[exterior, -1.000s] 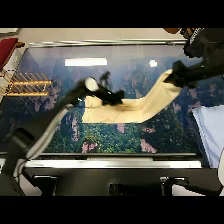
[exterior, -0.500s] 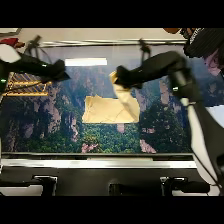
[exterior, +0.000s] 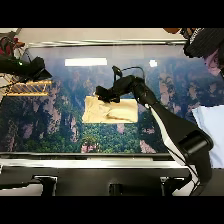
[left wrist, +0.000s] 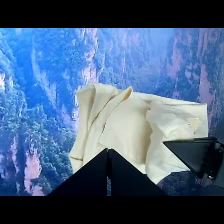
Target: Fold the clothes and pants, and hang the long-sleeved shirts on hangers.
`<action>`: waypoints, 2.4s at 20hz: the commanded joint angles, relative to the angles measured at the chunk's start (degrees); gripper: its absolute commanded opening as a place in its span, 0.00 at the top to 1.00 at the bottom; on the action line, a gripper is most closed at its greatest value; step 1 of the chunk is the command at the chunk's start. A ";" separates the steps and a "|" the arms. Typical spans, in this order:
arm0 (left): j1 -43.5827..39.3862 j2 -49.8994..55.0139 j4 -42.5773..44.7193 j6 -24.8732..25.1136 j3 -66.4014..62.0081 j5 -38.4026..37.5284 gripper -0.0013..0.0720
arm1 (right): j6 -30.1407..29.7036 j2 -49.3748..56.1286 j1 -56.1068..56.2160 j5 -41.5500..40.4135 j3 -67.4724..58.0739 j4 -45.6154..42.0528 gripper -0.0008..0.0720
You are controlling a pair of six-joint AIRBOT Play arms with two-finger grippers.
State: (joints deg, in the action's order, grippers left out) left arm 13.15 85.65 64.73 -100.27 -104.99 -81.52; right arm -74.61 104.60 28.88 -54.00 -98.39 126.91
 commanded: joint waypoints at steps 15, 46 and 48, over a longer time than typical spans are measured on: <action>0.33 -0.11 0.04 0.22 0.07 -0.44 0.96 | -1.11 -3.45 2.62 6.75 -0.24 13.00 0.27; -1.22 -0.11 -0.17 1.29 0.07 -1.62 0.96 | -36.76 0.79 -28.57 -12.24 23.65 16.24 0.44; -1.22 -0.11 -0.15 1.29 0.07 -1.60 0.96 | -36.79 0.76 -28.17 -10.82 23.65 16.46 0.68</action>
State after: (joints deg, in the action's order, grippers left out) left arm 12.05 85.56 64.53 -99.00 -104.95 -83.15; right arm -111.02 105.23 -0.21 -66.96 -74.76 142.76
